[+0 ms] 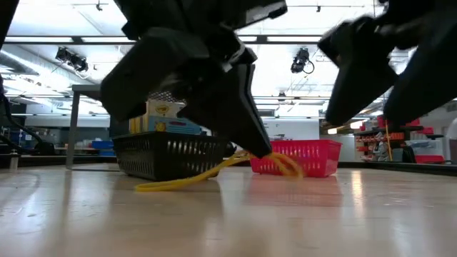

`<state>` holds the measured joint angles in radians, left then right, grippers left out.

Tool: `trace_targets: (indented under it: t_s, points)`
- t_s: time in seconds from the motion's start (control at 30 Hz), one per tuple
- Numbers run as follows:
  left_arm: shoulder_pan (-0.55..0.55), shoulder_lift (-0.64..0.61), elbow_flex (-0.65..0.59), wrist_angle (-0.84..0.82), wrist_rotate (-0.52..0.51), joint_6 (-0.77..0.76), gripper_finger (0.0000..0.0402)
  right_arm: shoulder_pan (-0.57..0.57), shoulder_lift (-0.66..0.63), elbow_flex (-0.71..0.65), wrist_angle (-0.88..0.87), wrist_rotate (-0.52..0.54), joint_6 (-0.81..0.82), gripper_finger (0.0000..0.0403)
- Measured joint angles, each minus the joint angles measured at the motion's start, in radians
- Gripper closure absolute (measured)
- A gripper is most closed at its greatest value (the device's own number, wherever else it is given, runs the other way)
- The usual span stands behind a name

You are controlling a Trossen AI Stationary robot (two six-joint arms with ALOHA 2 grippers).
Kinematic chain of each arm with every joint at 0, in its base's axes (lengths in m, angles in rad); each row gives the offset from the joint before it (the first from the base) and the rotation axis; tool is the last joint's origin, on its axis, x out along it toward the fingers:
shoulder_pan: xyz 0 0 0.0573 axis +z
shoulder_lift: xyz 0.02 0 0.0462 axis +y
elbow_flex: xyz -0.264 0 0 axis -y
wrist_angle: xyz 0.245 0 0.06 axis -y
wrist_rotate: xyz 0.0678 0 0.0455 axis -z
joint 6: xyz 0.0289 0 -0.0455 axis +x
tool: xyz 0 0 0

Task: Pick & Place Office Desk Supplies
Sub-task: Put the bottom yellow rubber band into the green basket

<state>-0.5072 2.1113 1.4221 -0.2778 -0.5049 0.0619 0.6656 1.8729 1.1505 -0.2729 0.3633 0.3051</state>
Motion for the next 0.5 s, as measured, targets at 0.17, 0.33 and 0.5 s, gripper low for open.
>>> trace_targets:
  t_s: [0.17, 0.33, 0.5]
  points:
    - [0.0, -0.001, 0.032, 0.003, 0.001, 0.023, 0.04, -0.019, 0.0, -0.046, 0.064, 0.03, 0.0, 0.0172]
    - [0.005, -0.006, 0.041, 0.016, 0.016, 0.037, 0.0401, -0.049, 0.0, -0.047, 0.067, 0.06, -0.007, 0.0172]
    - [0.011, -0.006, 0.041, 0.021, 0.04, 0.037, 0.0401, -0.091, 0.0, -0.047, 0.06, 0.054, 0.021, 0.0172]
